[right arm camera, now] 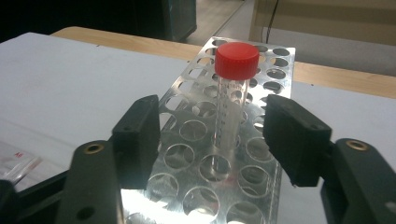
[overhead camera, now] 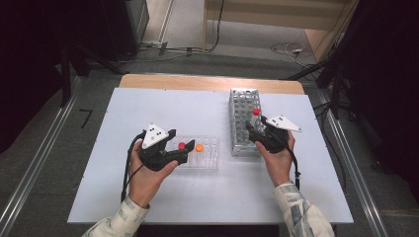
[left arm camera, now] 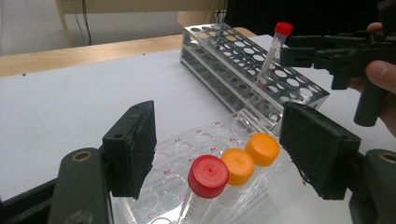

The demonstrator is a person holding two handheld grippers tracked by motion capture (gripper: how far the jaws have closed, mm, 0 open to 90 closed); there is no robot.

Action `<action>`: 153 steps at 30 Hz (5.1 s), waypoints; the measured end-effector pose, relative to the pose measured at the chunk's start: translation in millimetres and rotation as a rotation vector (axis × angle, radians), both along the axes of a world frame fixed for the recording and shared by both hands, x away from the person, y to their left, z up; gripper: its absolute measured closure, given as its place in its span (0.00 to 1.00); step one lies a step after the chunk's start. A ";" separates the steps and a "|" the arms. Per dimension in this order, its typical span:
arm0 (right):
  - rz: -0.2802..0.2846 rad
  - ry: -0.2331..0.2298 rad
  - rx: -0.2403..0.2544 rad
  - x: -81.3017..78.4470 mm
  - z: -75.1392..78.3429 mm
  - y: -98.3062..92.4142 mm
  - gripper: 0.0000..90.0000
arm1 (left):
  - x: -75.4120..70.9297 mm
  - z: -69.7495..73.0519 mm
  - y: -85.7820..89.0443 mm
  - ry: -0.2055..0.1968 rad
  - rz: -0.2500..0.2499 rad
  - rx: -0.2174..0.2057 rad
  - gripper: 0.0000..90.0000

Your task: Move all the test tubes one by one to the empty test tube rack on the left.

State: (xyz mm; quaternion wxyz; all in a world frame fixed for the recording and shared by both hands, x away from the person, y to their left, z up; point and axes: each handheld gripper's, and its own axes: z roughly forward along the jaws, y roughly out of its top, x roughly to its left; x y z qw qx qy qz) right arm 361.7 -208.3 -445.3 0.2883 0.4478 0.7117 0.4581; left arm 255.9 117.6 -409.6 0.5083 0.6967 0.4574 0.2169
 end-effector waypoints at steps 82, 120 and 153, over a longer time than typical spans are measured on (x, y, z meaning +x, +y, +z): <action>0.403 0.022 -0.007 -98.1 15.9 18.4 0.79 | -18.6 7.7 -26.3 -0.042 -0.119 -0.025 0.33; 0.578 0.035 0.008 -120.2 3.0 69.1 0.52 | -29.9 -2.8 -55.8 -0.058 -0.277 0.028 0.79; 0.449 0.059 0.048 -109.1 1.8 25.8 0.13 | -28.9 28.1 -2.3 -0.049 -0.146 -0.005 0.79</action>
